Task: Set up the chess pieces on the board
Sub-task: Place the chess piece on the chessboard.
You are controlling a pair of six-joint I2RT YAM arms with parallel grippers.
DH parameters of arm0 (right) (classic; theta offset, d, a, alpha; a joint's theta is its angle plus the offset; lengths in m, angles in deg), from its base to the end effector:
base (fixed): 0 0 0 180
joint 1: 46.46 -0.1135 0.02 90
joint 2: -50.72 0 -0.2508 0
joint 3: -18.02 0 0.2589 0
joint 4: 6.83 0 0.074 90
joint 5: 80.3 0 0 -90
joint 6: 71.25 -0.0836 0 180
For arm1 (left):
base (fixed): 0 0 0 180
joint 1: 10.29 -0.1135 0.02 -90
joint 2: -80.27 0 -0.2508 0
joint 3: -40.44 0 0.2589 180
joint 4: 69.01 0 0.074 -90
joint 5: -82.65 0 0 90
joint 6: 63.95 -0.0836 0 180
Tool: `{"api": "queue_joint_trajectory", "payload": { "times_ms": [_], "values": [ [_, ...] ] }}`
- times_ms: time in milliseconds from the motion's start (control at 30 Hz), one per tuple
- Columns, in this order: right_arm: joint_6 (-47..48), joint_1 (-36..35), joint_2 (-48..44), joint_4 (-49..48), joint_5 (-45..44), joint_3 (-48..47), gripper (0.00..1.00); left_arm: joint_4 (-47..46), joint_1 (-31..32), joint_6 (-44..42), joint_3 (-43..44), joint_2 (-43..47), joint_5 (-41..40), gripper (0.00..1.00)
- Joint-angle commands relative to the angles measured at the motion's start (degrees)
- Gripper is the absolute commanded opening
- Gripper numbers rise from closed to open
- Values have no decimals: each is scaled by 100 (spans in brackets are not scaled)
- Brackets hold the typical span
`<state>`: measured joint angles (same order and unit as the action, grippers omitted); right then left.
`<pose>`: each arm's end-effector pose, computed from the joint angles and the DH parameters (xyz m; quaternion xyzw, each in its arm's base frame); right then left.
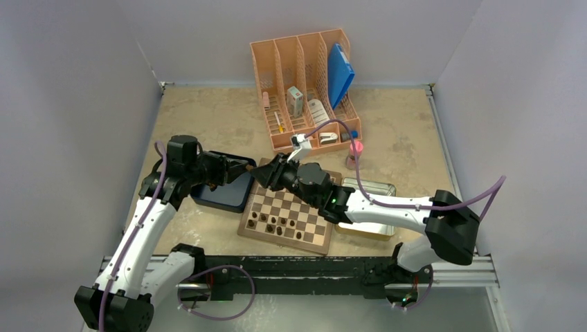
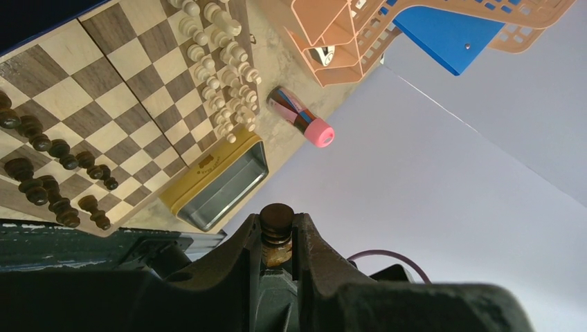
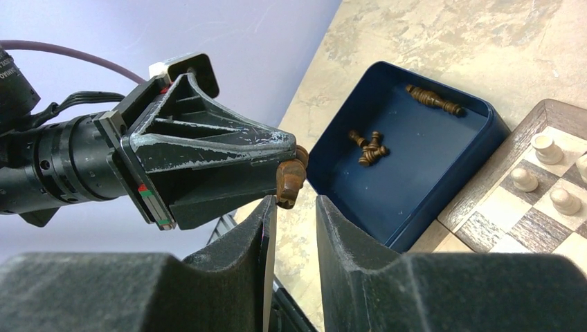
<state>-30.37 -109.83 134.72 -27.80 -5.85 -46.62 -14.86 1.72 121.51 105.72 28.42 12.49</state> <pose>0.1960 0.3408 0.2814 0.0106 0.6974 0.5382 0.4731 0.2216 -0.0761 0.2713 -0.5423 0.7160 -0.4238 0.1167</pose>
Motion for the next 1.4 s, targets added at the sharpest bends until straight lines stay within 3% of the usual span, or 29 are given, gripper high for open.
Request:
{"api": "queue_joint_trajectory", "payload": {
  "times_ms": [0, 233, 433, 467, 567, 700, 900, 1033, 1133, 1233, 1367],
  "values": [
    [-48, -26, 29, -382, -97, -159, 29, -234, -32, 24, 130, 105, 113, 0],
    [2, -26, 66, -430, -145, -178, 21, -249, -32, -93, 166, 62, 219, 0],
    [105, -26, 67, -647, -168, -138, 2, -235, -32, -134, 70, 69, 302, 0],
    [127, -26, 71, -619, -172, -159, 0, -234, -32, -171, 50, 67, 328, 3],
    [175, -26, 30, -435, -133, -184, 0, -300, -23, -460, 42, 45, 393, 32],
    [456, -19, -188, -63, -257, -121, 0, -207, -28, -886, 133, 75, 198, 47],
    [756, -17, -711, 842, -486, 37, 0, -187, -23, -2211, 143, 194, -623, 56],
    [1125, -22, -1071, 1473, -513, 46, 0, -1115, -28, -3857, -94, 148, -1064, 63],
    [1559, -26, -1160, 2192, -302, -158, 0, -1036, -32, -4970, 259, -392, -1394, 65],
    [1818, -26, -1046, 3144, -205, -583, 0, -911, -39, -6015, 778, -1247, -1053, 66],
    [2029, -46, -1000, 3428, 123, -706, 0, -1267, -187, -6384, 709, -1772, -1074, 66]
  ]
}}
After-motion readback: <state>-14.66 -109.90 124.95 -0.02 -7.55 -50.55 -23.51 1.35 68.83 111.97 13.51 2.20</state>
